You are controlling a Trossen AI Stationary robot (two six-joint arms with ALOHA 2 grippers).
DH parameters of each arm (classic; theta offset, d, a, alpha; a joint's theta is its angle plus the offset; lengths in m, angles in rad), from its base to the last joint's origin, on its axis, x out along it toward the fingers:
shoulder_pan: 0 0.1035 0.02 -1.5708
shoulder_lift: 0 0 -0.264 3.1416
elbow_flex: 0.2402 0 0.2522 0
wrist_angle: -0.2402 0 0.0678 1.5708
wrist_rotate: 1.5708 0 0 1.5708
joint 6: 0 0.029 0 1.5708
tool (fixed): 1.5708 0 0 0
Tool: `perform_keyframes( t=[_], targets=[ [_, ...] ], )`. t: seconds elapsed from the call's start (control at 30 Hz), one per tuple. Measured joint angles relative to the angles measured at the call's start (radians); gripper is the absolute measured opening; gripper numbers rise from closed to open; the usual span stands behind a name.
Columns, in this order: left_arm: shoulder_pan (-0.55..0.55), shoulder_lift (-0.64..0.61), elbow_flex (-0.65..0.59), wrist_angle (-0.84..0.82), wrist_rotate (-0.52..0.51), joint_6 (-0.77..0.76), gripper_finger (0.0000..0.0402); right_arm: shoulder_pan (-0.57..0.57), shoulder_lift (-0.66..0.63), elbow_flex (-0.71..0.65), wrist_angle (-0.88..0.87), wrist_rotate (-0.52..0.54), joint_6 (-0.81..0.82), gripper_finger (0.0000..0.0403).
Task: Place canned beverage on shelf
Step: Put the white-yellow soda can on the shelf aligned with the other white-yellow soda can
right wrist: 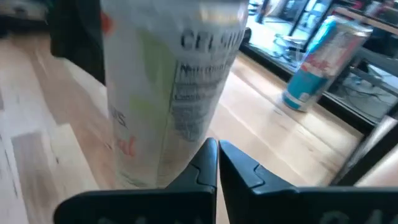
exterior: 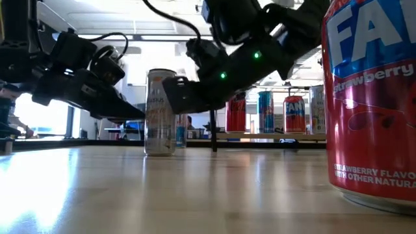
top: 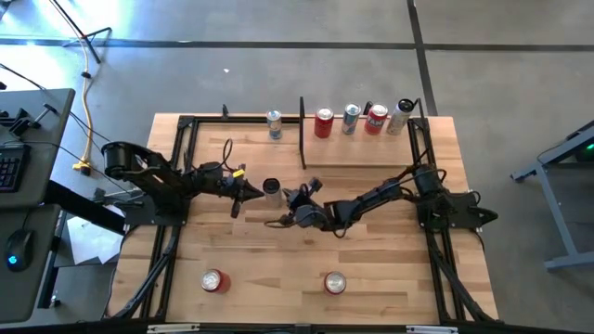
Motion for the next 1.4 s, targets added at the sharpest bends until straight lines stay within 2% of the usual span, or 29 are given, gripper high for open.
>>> perform_keyframes(
  t=[0.17,0.3,0.37,0.47,0.5,0.57,0.63,0.7,0.8,0.87,1.03,1.13,1.23,1.4],
  targets=[
    [-0.056,0.000,0.000,0.007,-0.040,-0.003,0.0000,-0.036,-0.047,-0.041,-0.028,-0.046,-0.057,0.0000],
    [-0.091,0.000,-0.004,0.011,-0.116,-0.003,0.0000,-0.030,-0.179,-0.125,-0.065,-0.043,-0.087,0.0000],
    [-0.099,0.000,-0.005,0.013,-0.130,-0.003,0.0000,-0.024,-0.252,-0.204,-0.036,-0.090,-0.096,0.0000],
    [-0.110,0.000,-0.016,0.043,-0.131,-0.003,0.0000,-0.032,-0.332,-0.361,0.237,-0.290,-0.099,0.0000],
    [-0.113,0.000,-0.020,0.053,-0.132,-0.003,0.0000,-0.041,-0.338,-0.415,0.364,-0.374,-0.098,0.0000],
    [-0.119,0.000,-0.025,0.069,-0.135,-0.004,0.0000,-0.058,-0.328,-0.501,0.566,-0.471,-0.094,0.0000],
    [-0.120,0.000,-0.030,0.089,-0.144,-0.011,0.0000,-0.069,-0.309,-0.536,0.689,-0.496,-0.092,0.0000],
    [-0.120,0.000,-0.030,0.092,-0.150,-0.020,0.0000,-0.073,-0.298,-0.535,0.711,-0.500,-0.129,0.0007],
    [-0.120,0.000,-0.030,0.094,-0.152,-0.023,0.0000,-0.071,-0.279,-0.475,0.637,-0.518,-0.153,0.0048],
    [-0.120,0.000,-0.030,0.094,-0.153,-0.022,0.0000,-0.071,-0.275,-0.410,0.560,-0.534,-0.154,0.0094],
    [-0.120,0.000,-0.030,0.092,-0.154,-0.021,0.0000,-0.071,-0.273,-0.234,0.241,-0.520,-0.108,0.0230],
    [-0.120,0.000,-0.030,0.093,-0.154,-0.020,0.0000,-0.070,-0.257,-0.160,0.165,-0.496,-0.089,0.0288],
    [-0.120,0.000,-0.030,0.093,-0.154,-0.018,0.0000,-0.070,-0.229,-0.122,0.151,-0.471,-0.109,0.0312],
    [-0.120,0.000,-0.030,0.094,-0.154,-0.018,0.0000,-0.079,-0.181,-0.078,0.161,-0.468,-0.103,0.0316]
  ],
)
